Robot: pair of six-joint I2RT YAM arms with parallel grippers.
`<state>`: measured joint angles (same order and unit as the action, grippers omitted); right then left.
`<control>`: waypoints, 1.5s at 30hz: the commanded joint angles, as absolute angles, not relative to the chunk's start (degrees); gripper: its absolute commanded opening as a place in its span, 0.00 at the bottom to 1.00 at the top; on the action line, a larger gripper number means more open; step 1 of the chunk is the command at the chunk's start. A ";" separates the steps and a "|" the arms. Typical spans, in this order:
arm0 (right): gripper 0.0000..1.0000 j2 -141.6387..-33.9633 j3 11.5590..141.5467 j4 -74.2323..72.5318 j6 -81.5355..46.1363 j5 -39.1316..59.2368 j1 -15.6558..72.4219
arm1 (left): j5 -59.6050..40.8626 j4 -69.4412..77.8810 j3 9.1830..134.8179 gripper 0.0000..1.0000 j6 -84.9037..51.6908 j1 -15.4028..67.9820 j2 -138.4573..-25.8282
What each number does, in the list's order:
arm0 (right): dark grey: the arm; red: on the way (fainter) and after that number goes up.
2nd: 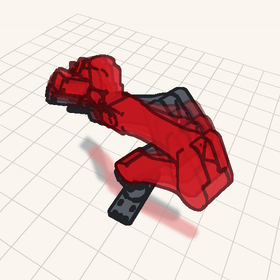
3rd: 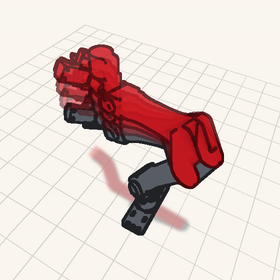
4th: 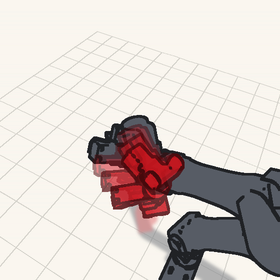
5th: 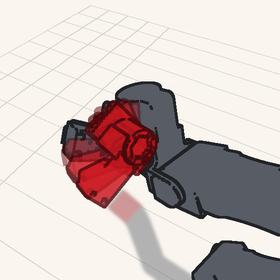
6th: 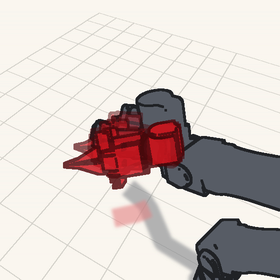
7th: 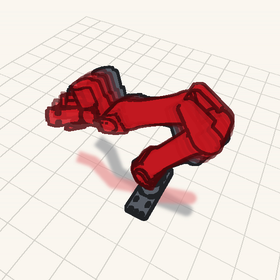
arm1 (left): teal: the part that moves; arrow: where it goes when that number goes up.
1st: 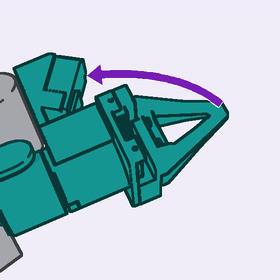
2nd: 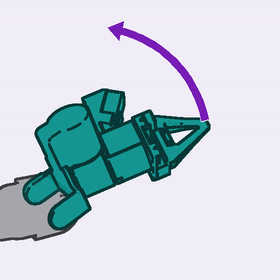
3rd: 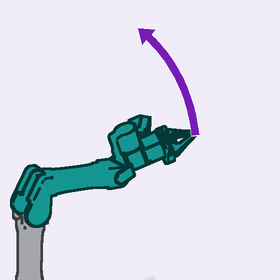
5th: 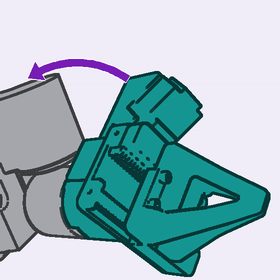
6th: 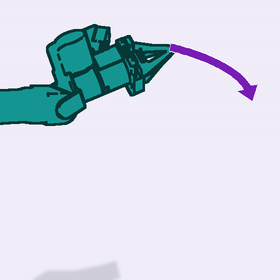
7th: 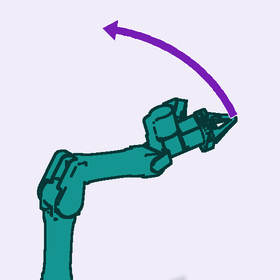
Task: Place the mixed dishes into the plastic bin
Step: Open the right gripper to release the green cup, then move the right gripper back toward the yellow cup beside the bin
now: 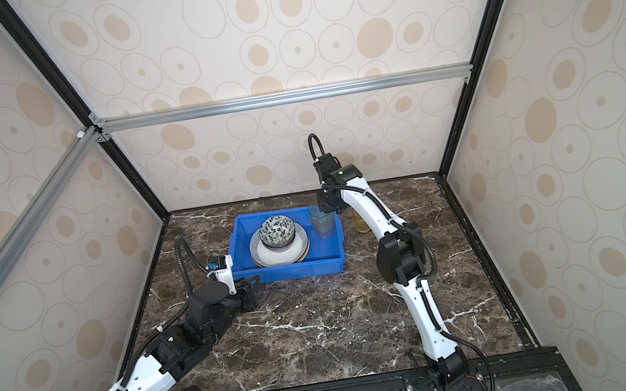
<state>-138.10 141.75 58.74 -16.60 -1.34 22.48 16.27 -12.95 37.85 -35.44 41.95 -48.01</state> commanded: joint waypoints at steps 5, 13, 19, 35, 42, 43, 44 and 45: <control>0.33 -132.43 141.72 59.90 -16.26 0.54 22.39 | 17.39 -14.59 38.26 0.45 -36.04 42.44 -46.89; 0.35 -126.48 135.87 58.01 -15.14 0.48 22.32 | 16.83 -15.07 38.22 0.45 -36.82 42.51 -46.00; 0.36 -123.14 132.02 56.65 -15.34 0.09 22.11 | 16.91 -16.68 38.23 0.45 -37.76 42.49 -44.85; 0.36 -111.17 112.28 50.69 -17.18 3.32 18.09 | 15.47 -17.84 38.61 0.46 -38.93 42.54 -44.91; 0.36 -105.24 101.96 45.75 -18.46 3.47 14.58 | 15.21 -17.62 39.59 0.46 -38.52 42.54 -46.45; 0.36 -104.96 101.47 45.62 -18.54 3.45 14.28 | 15.12 -17.46 39.68 0.46 -38.50 42.54 -46.61; 0.36 -104.73 101.06 45.58 -18.63 3.52 13.96 | 15.12 -17.34 39.73 0.45 -38.50 42.46 -46.78; 0.36 -104.53 100.80 45.69 -18.68 3.67 13.66 | 14.95 -17.08 39.79 0.46 -38.50 42.56 -46.96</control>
